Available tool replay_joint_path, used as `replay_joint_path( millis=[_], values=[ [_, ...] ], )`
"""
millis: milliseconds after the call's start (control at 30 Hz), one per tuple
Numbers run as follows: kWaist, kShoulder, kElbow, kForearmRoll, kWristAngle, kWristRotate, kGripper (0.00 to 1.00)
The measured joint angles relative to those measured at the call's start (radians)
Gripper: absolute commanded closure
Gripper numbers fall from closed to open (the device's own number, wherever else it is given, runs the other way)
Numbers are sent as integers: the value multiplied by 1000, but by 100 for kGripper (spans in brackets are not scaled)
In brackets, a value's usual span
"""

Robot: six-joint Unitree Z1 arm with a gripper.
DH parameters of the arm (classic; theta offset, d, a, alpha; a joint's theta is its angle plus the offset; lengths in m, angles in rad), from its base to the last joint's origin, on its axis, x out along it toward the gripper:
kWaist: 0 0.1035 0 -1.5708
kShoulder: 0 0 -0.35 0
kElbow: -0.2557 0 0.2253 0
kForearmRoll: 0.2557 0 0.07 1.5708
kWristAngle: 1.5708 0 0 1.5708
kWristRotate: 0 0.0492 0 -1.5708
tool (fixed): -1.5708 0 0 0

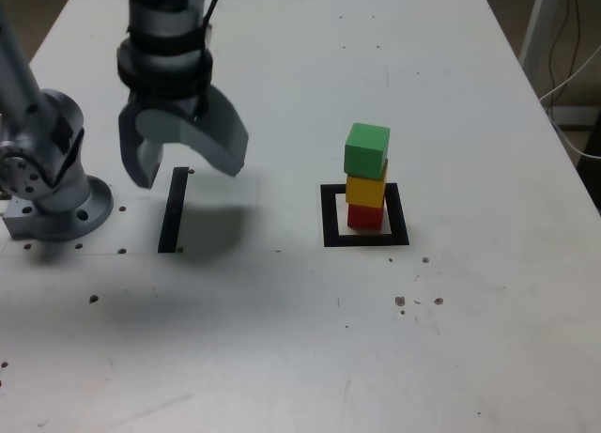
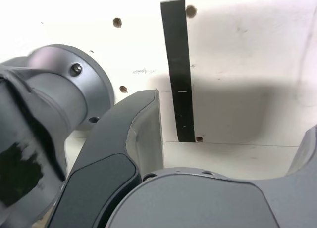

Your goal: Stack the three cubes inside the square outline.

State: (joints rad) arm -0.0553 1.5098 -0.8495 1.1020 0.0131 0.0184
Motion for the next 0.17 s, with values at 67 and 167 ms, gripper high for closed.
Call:
replay_joint_path(
  millis=[67, 167],
  values=[
    [0, 0, 27, -29, -7, 0, 0],
    [8, 0, 74, -68, -15, 0, 0]
  ],
)
